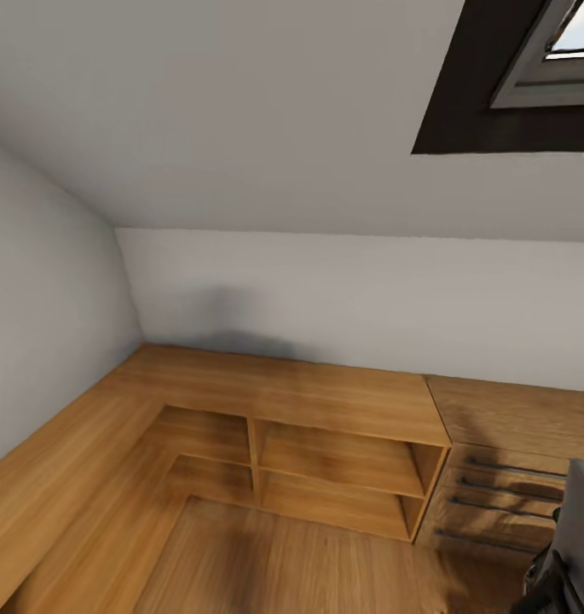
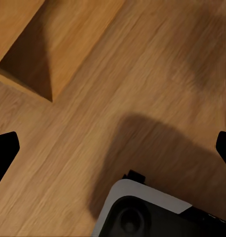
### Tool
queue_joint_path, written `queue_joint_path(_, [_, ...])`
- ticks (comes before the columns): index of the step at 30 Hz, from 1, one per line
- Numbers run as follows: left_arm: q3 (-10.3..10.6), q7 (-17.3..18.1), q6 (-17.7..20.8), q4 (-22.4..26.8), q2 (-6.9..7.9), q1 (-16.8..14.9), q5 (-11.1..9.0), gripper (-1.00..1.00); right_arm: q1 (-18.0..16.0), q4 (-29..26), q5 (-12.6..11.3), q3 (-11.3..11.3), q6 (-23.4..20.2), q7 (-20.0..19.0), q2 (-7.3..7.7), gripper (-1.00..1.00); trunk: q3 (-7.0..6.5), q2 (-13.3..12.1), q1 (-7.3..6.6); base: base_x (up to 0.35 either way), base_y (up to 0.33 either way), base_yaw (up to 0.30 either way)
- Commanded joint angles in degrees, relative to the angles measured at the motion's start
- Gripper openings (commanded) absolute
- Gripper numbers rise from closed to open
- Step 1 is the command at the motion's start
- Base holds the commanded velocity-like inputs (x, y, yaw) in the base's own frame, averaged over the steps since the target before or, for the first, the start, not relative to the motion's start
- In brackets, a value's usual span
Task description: In the bedroom, organize the workspace by keeping the computer under the desk, ensuring the monitor is on the desk, placing the keyboard on the desk next to the monitor, placing the mouse on the desk next to the keyboard, moving the folder from the swivel chair onto the desk next to the mouse, stacking the notebook on top of the folder with the pen on top of the notebook, and positioning the swivel chair next to the desk.
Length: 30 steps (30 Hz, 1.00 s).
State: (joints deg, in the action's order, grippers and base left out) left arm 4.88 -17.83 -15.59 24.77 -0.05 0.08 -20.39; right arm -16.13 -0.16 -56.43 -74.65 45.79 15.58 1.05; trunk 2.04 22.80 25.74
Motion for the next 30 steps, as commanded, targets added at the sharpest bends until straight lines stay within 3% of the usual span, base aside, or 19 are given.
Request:
queue_joint_path(1, [0.51, -0.46, -0.15, 0.1, 0.05, 0.01, -0.44, 1.0, -0.04, -0.02, 0.02, -0.45, 0.0, 0.5, 0.0, 1.0, 0.12, 0.12, 0.04, 0.063, 0.035, -0.292])
queue_joint_path(12, [0.57, -0.45, -0.15, 0.1, 0.05, 0.01, -0.44, 1.0, -0.04, -0.09, -0.15, -0.07, -0.12, 0.72, -0.15, 1.0, 0.15, 0.12, 0.04, 0.212, 0.156, -0.293])
queue_joint_path(22, [0.57, -0.45, -0.15, 0.1, 0.05, 0.01, -0.44, 1.0, -0.04, -0.1, -0.17, 1.89, -0.17, 0.77, -0.18, 1.0, 0.63, 0.12, 0.04, 0.252, 0.193, -0.242])
queue_joint_path(30, [0.57, -0.45, -0.15, 0.1, 0.05, 0.01, -0.44, 1.0, -0.04, -0.11, -0.17, 2.04, -0.18, 0.77, -0.18, 1.0, 1.01, 0.12, 0.04, 0.073, 0.055, -0.24])
